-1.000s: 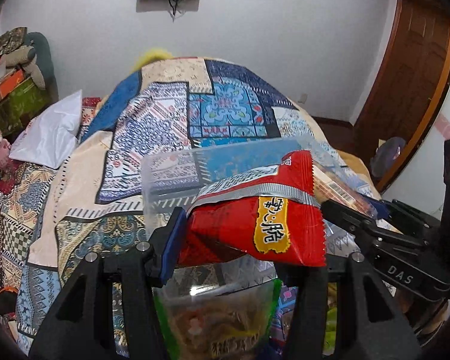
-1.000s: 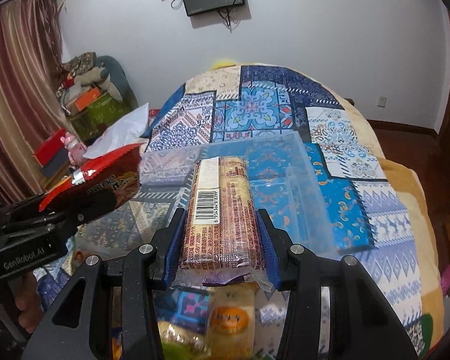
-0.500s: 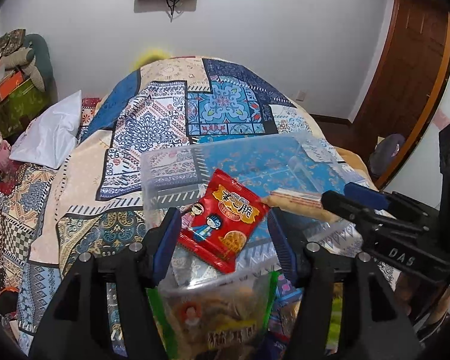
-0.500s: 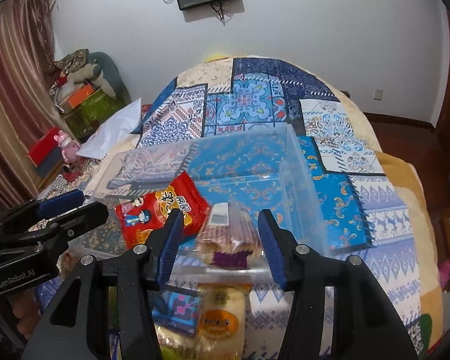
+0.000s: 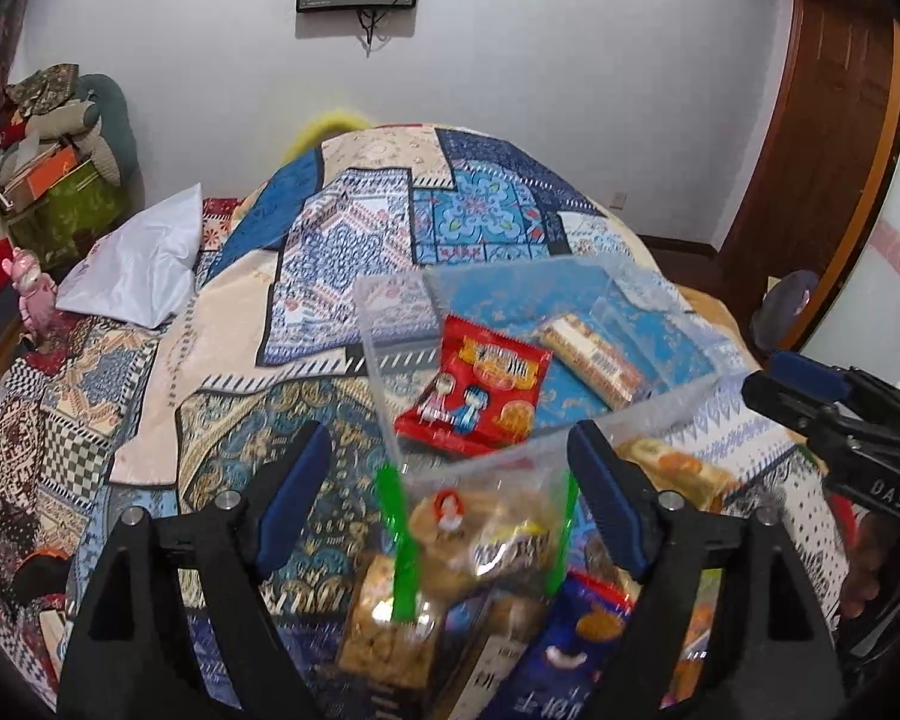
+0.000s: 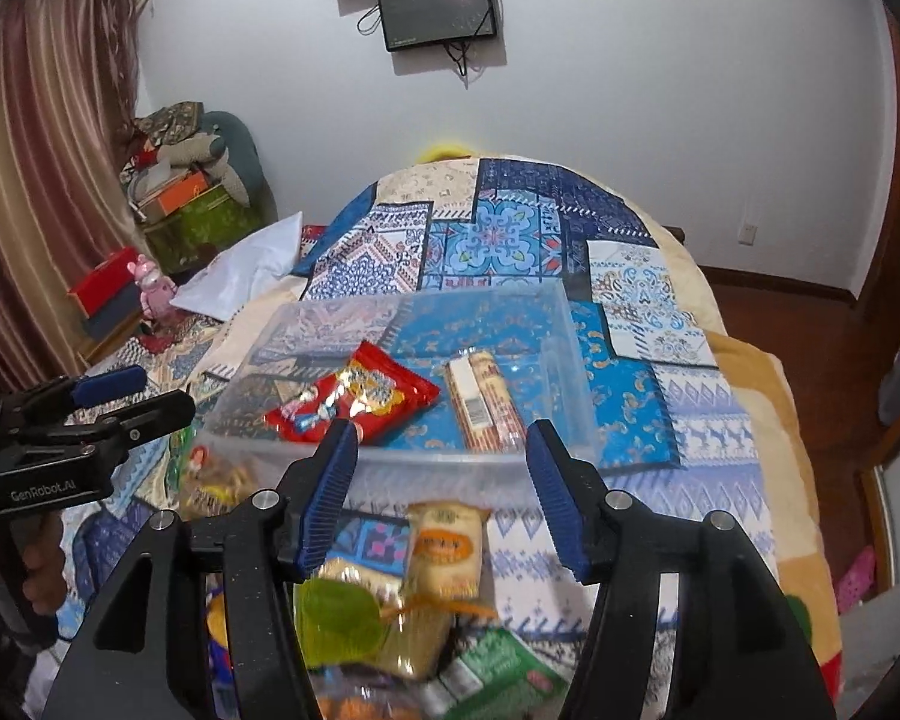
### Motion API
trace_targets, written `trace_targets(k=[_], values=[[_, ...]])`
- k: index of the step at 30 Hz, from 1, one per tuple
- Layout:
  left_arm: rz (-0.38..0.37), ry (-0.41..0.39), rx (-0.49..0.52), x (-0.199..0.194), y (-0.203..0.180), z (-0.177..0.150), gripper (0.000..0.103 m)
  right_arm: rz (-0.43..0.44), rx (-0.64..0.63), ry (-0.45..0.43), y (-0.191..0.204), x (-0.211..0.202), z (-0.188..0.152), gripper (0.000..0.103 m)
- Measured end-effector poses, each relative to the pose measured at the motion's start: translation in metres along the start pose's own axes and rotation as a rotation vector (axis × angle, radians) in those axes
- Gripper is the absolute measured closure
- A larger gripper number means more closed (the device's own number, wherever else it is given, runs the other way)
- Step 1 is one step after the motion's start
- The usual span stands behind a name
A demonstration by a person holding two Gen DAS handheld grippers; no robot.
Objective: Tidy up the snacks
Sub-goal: 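Grasp the cookie bag with green zipper with the left gripper while the right grasps a bread bun, then lower the cookie bag into the box with the left gripper while the right drops the bun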
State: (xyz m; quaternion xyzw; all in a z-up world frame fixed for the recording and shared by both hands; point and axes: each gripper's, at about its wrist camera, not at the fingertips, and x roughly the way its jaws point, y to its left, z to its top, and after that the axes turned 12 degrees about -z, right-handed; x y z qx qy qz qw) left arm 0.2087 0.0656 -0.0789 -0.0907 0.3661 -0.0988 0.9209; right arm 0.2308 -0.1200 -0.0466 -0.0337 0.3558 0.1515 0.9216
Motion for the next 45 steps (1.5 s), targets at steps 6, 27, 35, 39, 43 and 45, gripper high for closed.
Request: trace_targets(k=[6,27,35,39,43,45], values=[[-0.012,0.053,-0.039,0.011,0.007,-0.025,0.015,0.002,-0.012,0.065,-0.001,0.01,-0.022,0.047],[-0.125,0.145,-0.08,0.059,0.012,-0.052,0.034,0.065,0.024,0.227,0.0,0.056,-0.056,0.043],[-0.119,0.13,-0.065,0.053,0.008,-0.055,0.045,0.062,-0.004,0.197,0.007,0.05,-0.059,0.066],[-0.11,0.109,-0.065,0.041,0.007,-0.055,0.046,0.071,0.005,0.181,0.004,0.042,-0.057,0.069],[-0.091,0.084,-0.042,0.026,0.003,-0.054,0.046,0.075,0.004,0.153,0.004,0.03,-0.055,0.07],[-0.088,0.075,-0.034,0.019,0.002,-0.054,0.046,0.081,0.006,0.138,0.004,0.022,-0.054,0.071]])
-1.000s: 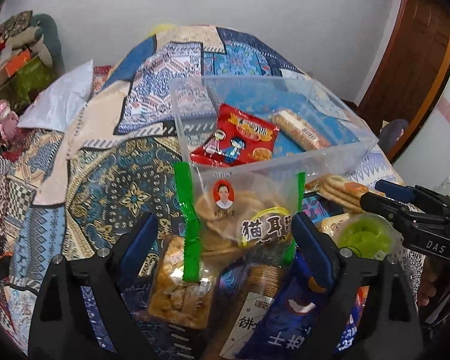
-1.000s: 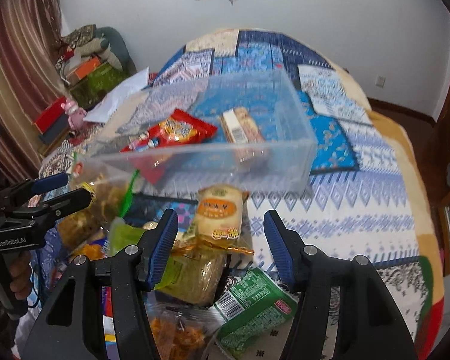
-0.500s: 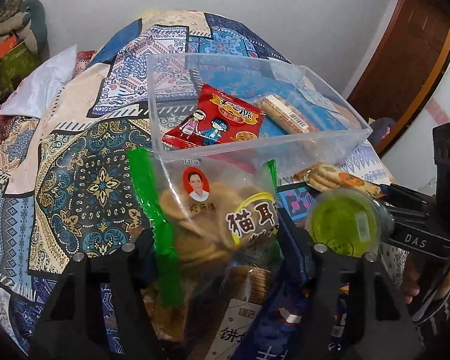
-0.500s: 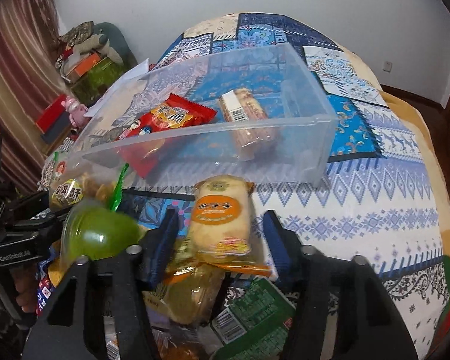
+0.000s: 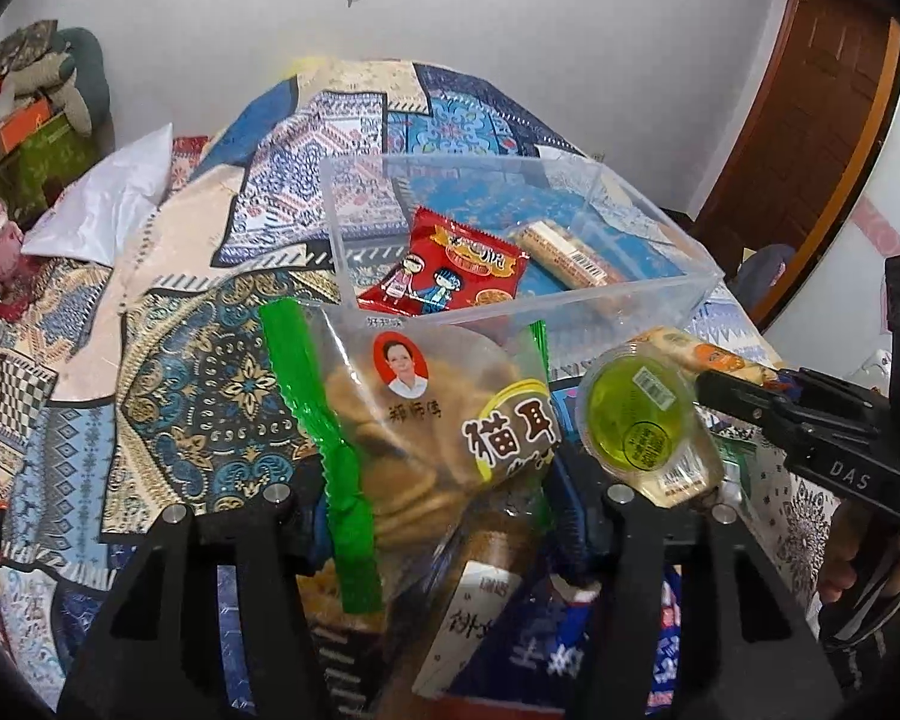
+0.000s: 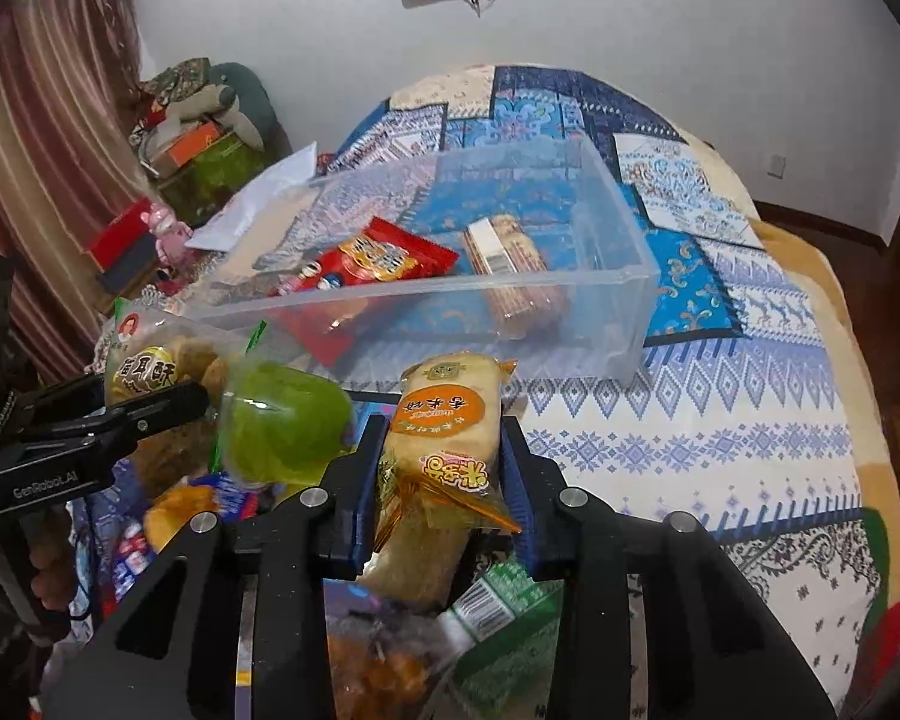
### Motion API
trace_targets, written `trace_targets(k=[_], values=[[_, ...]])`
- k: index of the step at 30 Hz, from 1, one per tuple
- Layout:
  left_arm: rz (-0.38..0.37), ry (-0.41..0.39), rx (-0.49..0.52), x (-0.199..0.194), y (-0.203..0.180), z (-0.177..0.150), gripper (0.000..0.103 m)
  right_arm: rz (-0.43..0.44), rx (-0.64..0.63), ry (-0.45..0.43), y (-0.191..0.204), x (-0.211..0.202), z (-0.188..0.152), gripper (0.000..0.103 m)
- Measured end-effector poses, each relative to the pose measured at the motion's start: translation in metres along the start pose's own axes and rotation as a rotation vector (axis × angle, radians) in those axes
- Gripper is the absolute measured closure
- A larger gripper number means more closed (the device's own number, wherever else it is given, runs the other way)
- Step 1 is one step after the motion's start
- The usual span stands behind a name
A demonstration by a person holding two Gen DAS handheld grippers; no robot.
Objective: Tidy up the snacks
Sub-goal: 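Lower the cookie bag into the box with the left gripper while the right drops the bun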
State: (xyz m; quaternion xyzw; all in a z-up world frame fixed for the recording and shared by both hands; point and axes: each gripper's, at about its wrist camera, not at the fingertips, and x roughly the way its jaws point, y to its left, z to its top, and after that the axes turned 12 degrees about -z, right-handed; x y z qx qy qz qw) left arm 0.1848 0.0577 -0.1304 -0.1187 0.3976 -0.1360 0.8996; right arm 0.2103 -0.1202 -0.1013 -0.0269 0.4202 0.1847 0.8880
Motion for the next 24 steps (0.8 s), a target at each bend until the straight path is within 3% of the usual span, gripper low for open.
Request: trace_targets(k=[15,24], values=[[-0.003,-0.114,0.031,-0.047,-0.016,0.03,0.046,0.013,0.002,-0.133,0.005,-0.052,0.021,0.071],[0.004,-0.142,0.041,-0.025,-0.017,0.068,0.046,0.02,0.011,-0.181,0.012,-0.042,0.049,0.071]])
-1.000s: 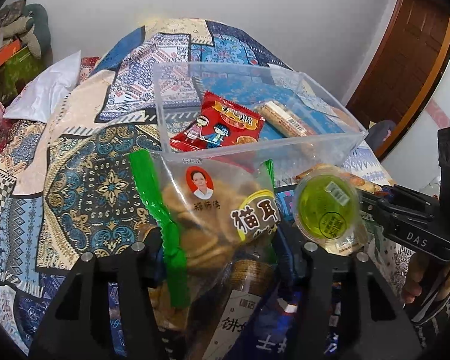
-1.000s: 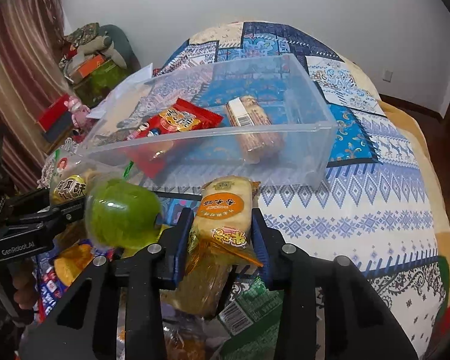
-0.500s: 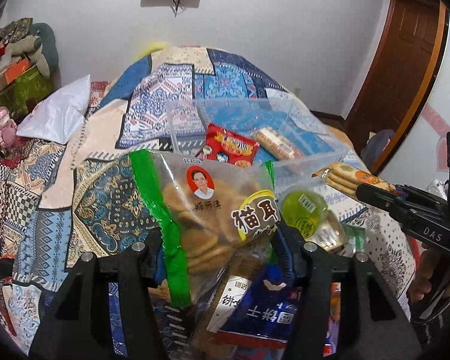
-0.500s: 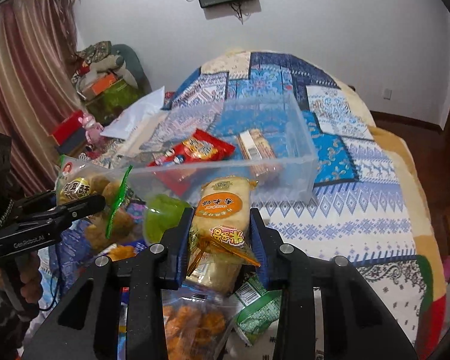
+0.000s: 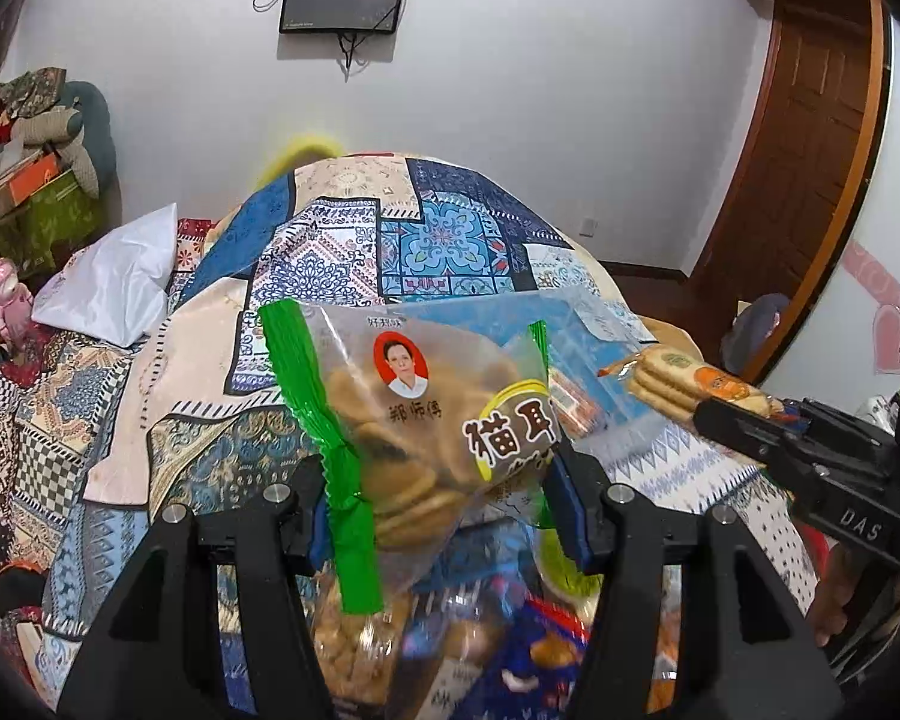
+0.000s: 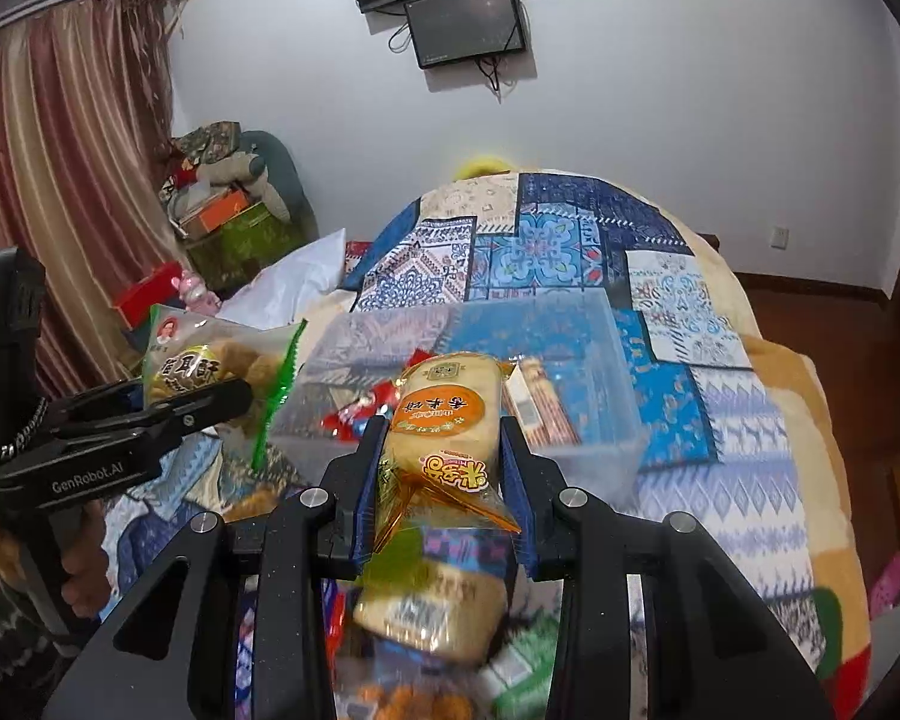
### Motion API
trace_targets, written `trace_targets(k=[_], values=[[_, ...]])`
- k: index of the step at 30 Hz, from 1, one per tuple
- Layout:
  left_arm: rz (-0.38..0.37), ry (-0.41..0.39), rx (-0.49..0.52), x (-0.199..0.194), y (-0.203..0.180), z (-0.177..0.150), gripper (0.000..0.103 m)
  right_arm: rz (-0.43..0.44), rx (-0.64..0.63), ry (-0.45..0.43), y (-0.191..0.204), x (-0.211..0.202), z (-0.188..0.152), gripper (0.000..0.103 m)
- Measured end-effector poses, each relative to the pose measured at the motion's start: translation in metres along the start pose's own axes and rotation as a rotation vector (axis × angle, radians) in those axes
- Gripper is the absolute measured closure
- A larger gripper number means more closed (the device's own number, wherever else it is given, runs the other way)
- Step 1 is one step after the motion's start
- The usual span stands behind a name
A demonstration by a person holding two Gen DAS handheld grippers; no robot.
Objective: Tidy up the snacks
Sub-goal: 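Lower the cookie bag into the box with the left gripper while the right drops the bun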
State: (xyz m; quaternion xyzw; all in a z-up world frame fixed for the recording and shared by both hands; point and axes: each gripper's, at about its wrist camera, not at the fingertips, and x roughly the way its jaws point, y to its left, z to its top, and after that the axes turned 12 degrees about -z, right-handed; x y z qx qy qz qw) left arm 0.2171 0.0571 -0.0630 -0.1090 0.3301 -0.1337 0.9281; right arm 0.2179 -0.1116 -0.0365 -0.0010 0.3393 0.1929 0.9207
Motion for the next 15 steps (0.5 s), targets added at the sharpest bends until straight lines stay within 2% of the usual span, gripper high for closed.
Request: trace_targets(k=[6,15], values=[[-0.014,0.029,-0.04,0.032,0.011,0.008,0.046,-0.004,0.01,0.029,0.003,0.034,0.01,0.071],[-0.022,0.09,-0.049,0.081,0.022,0.016,0.046,-0.018,0.002,0.073,0.002,0.076,0.018,0.071]])
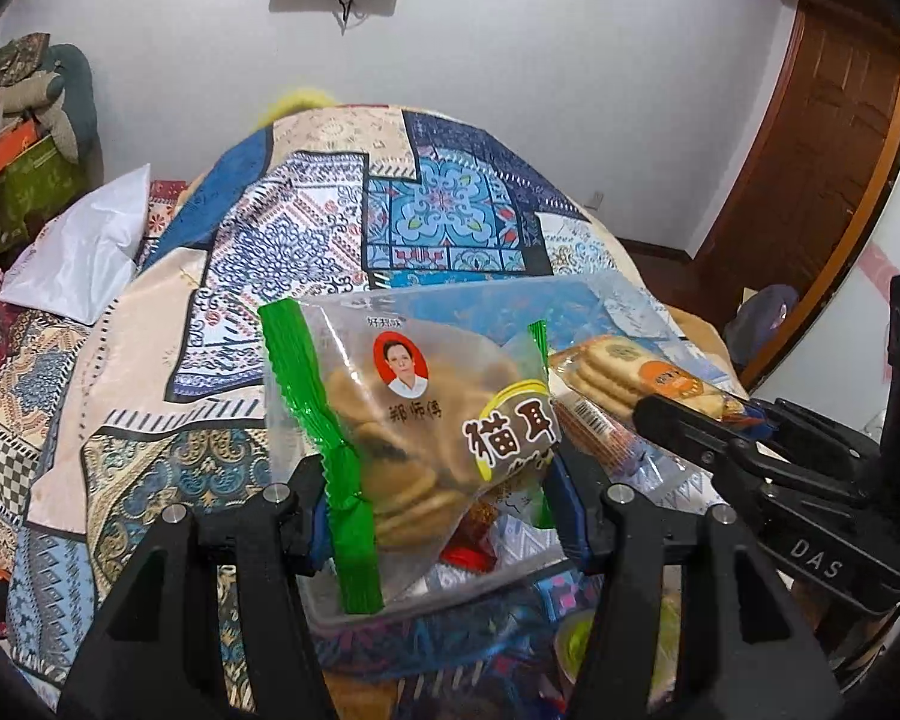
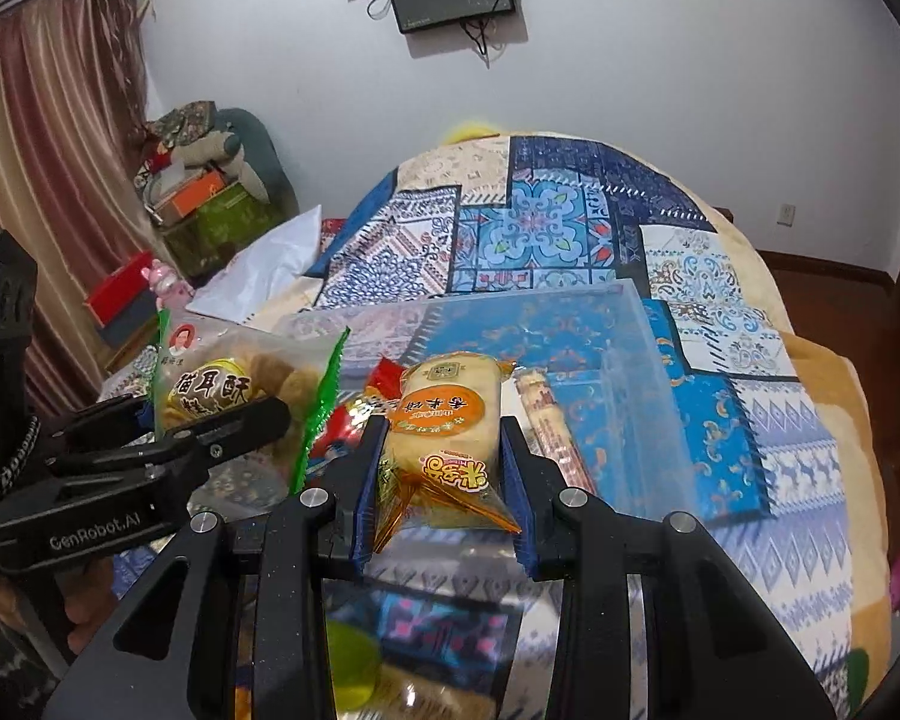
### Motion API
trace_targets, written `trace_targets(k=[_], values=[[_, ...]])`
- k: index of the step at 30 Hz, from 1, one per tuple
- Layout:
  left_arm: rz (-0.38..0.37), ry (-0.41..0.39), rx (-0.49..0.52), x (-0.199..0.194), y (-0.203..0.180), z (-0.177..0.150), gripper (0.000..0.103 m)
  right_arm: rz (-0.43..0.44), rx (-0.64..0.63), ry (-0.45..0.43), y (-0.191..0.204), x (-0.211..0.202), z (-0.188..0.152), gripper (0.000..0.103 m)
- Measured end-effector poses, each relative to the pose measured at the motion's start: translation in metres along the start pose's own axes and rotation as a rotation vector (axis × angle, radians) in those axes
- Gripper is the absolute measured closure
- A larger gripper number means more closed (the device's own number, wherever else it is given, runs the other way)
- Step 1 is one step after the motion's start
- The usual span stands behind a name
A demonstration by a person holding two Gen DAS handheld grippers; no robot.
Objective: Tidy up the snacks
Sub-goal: 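Lower the cookie bag into the box with the left gripper while the right drops the bun, then grasp the puffed snack bag with the left gripper while the right grasps the green jelly cup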
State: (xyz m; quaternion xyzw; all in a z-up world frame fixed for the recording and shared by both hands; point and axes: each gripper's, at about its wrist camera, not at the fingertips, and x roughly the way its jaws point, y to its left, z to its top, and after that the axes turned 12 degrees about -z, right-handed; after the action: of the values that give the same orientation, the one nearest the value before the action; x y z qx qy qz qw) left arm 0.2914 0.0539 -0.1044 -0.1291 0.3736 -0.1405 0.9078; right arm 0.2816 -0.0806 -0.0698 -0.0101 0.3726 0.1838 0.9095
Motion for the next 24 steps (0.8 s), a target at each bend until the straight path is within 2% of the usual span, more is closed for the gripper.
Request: trace_targets(k=[4,8,12,14,17,24], values=[[-0.014,0.027,0.001,0.014,0.001,0.0,0.046,-0.004,-0.015,0.015,-0.001,0.011,0.0,0.071],[0.011,0.039,0.014,0.023,0.001,0.0,0.046,-0.008,-0.027,0.033,-0.002,0.02,-0.002,0.07],[0.029,0.045,0.022,0.025,0.0,-0.001,0.042,-0.016,-0.023,0.053,-0.004,0.022,-0.003,0.065],[0.04,0.031,0.028,0.021,-0.002,-0.001,0.037,-0.013,-0.022,0.058,-0.005,0.02,-0.004,0.06],[0.037,0.006,0.032,0.007,-0.004,0.0,0.03,-0.018,-0.026,0.053,-0.006,0.012,-0.005,0.058],[0.044,-0.033,0.056,-0.032,-0.015,-0.001,0.028,-0.017,-0.021,0.008,-0.003,-0.022,-0.004,0.054]])
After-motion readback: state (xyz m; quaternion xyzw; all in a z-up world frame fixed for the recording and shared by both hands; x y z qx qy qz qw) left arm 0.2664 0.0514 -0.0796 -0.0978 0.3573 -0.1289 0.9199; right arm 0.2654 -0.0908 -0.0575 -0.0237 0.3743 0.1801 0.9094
